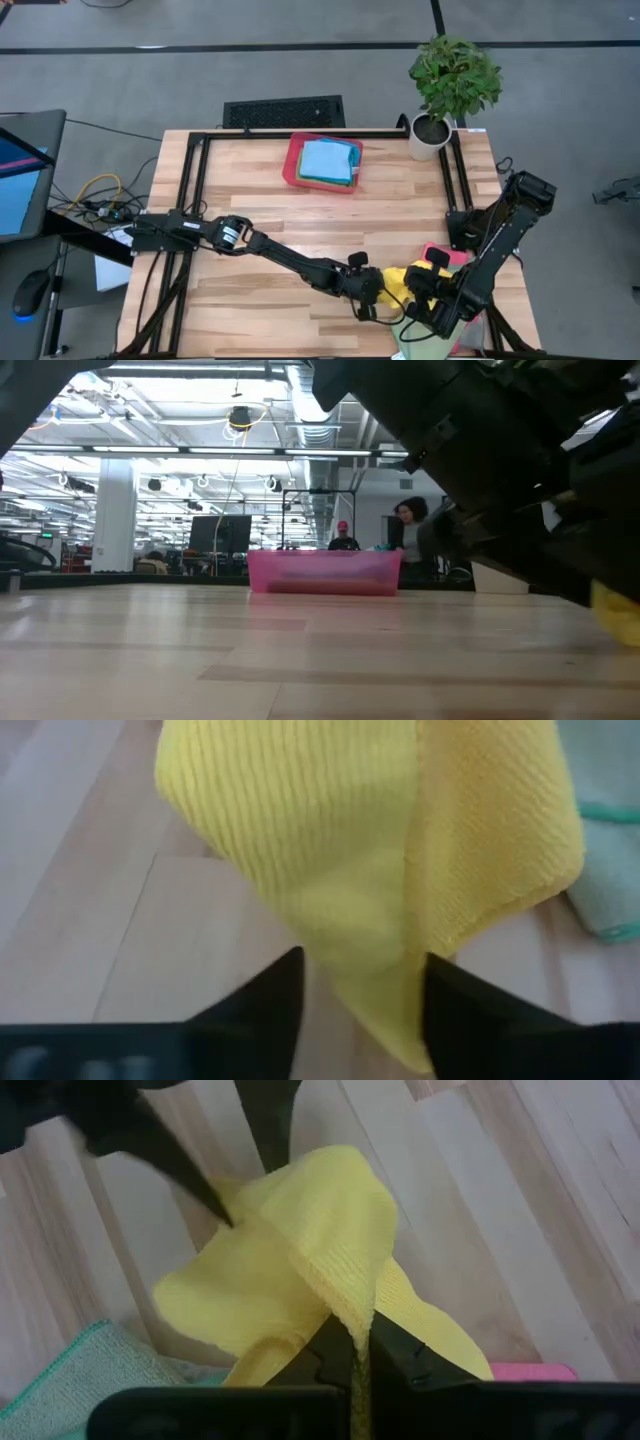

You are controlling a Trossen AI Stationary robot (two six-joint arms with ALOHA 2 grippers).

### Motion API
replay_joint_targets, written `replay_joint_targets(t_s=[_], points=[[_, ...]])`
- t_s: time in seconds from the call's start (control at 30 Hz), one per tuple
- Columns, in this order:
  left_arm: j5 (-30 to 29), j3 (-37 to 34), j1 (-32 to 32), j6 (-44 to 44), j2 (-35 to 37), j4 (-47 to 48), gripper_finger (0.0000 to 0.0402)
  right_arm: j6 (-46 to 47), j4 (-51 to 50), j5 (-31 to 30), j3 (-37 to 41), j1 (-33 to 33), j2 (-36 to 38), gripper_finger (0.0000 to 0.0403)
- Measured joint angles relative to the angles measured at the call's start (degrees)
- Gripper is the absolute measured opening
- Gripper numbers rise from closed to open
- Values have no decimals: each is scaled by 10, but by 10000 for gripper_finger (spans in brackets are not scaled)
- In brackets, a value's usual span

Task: Fold microfiber towels
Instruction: Fold the yellow microfiber cloth

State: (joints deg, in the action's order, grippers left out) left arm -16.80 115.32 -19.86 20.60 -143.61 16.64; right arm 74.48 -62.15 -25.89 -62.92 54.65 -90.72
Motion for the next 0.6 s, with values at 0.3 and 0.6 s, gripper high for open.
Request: replay_joint_targets(t_s=[0.3, 0.6], points=[[10, 64, -1, -19, 0, 172, 4, -11, -3, 3, 0, 0, 0, 61], [-34, 178, -32, -23, 3, 484, 1, -16, -15, 1, 0, -2, 0, 160]])
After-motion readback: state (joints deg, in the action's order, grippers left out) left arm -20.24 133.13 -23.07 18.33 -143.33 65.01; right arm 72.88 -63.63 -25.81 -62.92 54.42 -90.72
